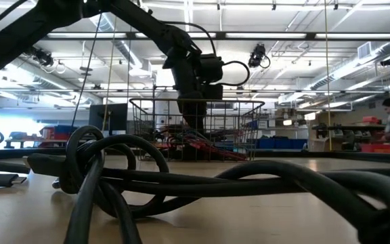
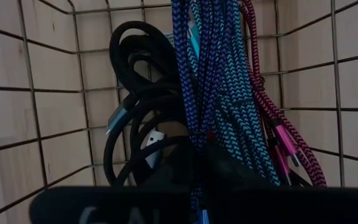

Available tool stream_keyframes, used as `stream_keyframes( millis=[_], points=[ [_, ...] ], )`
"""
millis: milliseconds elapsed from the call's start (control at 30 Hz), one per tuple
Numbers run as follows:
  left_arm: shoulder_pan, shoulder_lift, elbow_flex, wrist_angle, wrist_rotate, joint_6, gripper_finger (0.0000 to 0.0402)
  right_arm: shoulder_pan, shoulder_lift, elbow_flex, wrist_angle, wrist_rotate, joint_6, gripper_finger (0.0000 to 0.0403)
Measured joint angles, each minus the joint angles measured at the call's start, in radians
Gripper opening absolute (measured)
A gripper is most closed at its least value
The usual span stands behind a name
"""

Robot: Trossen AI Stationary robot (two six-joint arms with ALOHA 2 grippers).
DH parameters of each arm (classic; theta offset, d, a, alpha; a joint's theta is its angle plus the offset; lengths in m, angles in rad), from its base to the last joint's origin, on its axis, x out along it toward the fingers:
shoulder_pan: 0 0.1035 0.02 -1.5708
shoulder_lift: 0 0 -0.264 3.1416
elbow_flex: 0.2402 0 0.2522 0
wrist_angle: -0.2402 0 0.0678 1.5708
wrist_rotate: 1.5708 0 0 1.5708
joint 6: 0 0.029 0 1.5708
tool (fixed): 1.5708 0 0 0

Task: Pick and place USB-C Cables
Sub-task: Put the violet charger cable into the wire basket

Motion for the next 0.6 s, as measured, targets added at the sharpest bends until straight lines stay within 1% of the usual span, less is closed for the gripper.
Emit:
stream_keyframes(
  millis=[300,400,600],
  points=[
    [-0.002,0.000,0.000,-0.031,0.004,-0.004,0.0016,0.000,0.000,0.000,0.000,0.000,0.000,0.0135],
    [-0.002,0.000,0.000,-0.035,0.003,-0.026,0.0016,0.000,0.000,0.000,0.000,0.000,0.000,0.0135],
    [-0.002,0.000,0.000,-0.040,-0.043,-0.034,0.0016,0.000,0.000,0.000,0.000,0.000,0.000,0.0135]
  ],
)
